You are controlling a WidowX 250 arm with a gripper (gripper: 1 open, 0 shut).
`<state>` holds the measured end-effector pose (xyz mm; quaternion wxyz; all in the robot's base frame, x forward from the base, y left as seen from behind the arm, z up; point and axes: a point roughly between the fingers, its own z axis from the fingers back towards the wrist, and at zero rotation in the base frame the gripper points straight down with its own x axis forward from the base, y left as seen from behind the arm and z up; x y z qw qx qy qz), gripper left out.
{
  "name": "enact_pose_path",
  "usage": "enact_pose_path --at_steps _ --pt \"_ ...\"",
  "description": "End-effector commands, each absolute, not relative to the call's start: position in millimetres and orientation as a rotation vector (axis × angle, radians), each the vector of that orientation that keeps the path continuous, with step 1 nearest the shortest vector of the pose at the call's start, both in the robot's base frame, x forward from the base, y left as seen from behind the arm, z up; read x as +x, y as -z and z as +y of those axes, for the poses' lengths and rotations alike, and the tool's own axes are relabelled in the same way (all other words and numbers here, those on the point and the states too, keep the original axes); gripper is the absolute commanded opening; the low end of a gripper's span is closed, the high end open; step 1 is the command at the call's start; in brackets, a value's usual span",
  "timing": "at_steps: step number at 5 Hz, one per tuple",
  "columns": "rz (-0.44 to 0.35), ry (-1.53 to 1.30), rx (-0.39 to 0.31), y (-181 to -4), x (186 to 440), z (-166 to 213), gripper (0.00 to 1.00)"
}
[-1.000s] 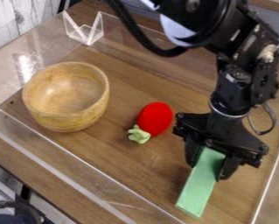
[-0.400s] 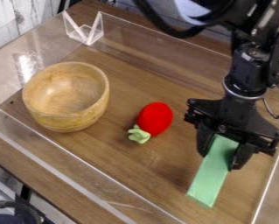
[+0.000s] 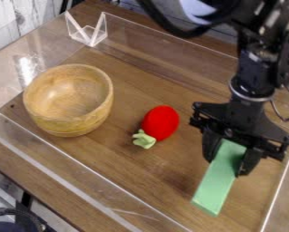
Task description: Remove the green block from the brown bowl and put it on the table
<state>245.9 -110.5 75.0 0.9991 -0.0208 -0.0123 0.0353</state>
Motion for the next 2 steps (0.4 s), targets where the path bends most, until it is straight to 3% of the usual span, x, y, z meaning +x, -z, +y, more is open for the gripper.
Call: enact_pose_path --at_steps 1,2 --pt "-0.071 -0.048 -0.074 -92.8 250.0 -100.5 0.00" --pt "-0.071 -0.039 -0.096 -89.5 243.8 -110.5 0.00"
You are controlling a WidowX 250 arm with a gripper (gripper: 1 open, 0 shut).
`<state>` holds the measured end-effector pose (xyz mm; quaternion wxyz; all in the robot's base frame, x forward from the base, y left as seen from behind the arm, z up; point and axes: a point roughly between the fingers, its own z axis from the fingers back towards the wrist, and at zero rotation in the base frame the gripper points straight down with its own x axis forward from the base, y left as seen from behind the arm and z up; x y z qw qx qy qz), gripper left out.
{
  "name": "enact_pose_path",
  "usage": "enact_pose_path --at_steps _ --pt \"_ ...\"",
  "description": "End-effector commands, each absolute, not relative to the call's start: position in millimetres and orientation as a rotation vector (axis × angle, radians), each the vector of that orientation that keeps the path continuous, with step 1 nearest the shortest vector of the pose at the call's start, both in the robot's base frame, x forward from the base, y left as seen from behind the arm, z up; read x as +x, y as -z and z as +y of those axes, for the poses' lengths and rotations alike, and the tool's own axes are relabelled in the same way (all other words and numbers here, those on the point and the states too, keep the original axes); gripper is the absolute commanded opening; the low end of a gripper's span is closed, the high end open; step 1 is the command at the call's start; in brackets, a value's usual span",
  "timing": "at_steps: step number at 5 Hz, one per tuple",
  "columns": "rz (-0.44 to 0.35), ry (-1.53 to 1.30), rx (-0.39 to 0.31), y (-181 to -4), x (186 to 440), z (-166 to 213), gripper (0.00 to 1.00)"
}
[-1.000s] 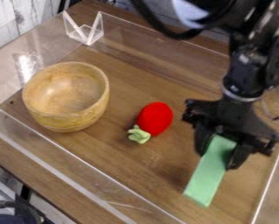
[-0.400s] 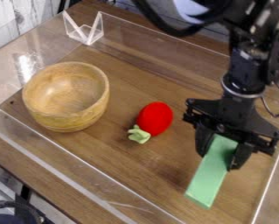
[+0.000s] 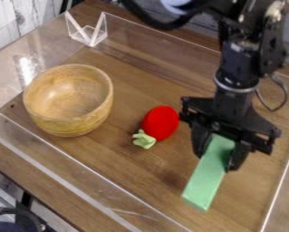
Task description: Remove the green block from the brown bowl and put it on the table
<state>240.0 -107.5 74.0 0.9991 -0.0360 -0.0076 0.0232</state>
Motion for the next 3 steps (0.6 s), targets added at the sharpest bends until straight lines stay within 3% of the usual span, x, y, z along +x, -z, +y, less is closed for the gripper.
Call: enact_pose_path --at_steps 1,3 --pt "-0.074 -0.018 -0.105 -87.8 238.2 -117.6 0.00" --pt "-0.064 0.102 -0.113 -86.1 229.1 -120.3 0.00"
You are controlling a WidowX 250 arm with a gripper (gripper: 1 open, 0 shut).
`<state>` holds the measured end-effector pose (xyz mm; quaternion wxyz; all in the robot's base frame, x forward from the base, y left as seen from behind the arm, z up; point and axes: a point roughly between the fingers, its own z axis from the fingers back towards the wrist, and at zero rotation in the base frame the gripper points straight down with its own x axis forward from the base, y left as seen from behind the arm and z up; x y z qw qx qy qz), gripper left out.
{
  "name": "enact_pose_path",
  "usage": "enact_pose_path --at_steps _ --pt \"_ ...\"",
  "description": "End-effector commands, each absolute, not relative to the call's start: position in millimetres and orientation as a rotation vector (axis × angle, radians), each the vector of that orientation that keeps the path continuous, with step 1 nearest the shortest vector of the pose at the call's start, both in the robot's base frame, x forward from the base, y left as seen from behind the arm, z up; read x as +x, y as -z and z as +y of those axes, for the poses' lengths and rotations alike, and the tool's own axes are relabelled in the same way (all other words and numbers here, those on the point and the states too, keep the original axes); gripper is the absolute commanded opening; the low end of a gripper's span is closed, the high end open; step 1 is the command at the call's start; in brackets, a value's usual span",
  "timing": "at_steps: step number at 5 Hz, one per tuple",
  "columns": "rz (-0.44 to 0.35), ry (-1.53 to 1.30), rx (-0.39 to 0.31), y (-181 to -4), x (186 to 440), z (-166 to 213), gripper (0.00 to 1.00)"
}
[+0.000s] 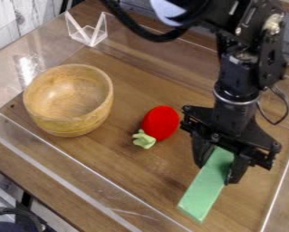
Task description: Remove the green block from the brown bowl and put it on the table
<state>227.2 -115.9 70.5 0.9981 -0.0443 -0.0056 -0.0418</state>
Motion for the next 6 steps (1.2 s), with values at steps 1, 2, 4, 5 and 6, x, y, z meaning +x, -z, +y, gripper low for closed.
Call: enact_pose_path --at_steps 1,2,4,5,6 --pt "-0.055 0.139 -0.111 -75.0 232 -122 0.00" --pt "-0.044 0.175 -0.107 -64.3 234 -124 0.00" --pt "-0.033 0.212 -0.079 -85.2 244 -127 1.00" --pt "-0.058 0.181 -0.061 -113.0 262 -119 1.00" --pt "-0.102 0.152 -0.045 -143.4 275 -111 1.00"
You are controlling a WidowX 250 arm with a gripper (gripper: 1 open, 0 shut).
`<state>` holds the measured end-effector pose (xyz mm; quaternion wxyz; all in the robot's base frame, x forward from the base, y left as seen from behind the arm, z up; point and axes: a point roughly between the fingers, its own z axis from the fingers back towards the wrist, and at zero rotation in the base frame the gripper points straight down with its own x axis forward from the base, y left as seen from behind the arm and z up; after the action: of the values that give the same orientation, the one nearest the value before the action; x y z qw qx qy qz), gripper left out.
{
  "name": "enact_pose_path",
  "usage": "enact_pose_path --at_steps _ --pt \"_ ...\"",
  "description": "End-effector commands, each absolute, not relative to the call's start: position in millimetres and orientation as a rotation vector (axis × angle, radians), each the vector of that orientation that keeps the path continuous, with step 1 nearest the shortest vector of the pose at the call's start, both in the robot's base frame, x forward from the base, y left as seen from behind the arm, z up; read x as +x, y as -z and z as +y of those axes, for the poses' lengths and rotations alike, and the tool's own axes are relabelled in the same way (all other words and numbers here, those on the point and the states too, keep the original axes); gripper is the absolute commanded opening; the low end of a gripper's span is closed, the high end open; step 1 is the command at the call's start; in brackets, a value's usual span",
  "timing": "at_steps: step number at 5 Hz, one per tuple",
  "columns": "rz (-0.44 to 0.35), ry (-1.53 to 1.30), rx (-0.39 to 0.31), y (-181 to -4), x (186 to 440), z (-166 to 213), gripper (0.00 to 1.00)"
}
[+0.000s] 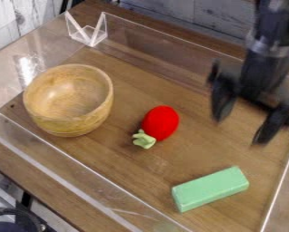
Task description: Remove the green block from the brown bowl and put it on the table
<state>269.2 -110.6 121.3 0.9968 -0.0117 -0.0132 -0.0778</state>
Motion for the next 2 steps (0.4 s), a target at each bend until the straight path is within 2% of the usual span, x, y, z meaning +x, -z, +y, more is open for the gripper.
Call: enact_pose_path --at_steps 1,2 --pt "-0.142 0.094 -0.047 -165.5 282.1 -96.2 1.00" --pt "-0.162 0.052 -0.055 -174.2 289.5 -96.0 1.00"
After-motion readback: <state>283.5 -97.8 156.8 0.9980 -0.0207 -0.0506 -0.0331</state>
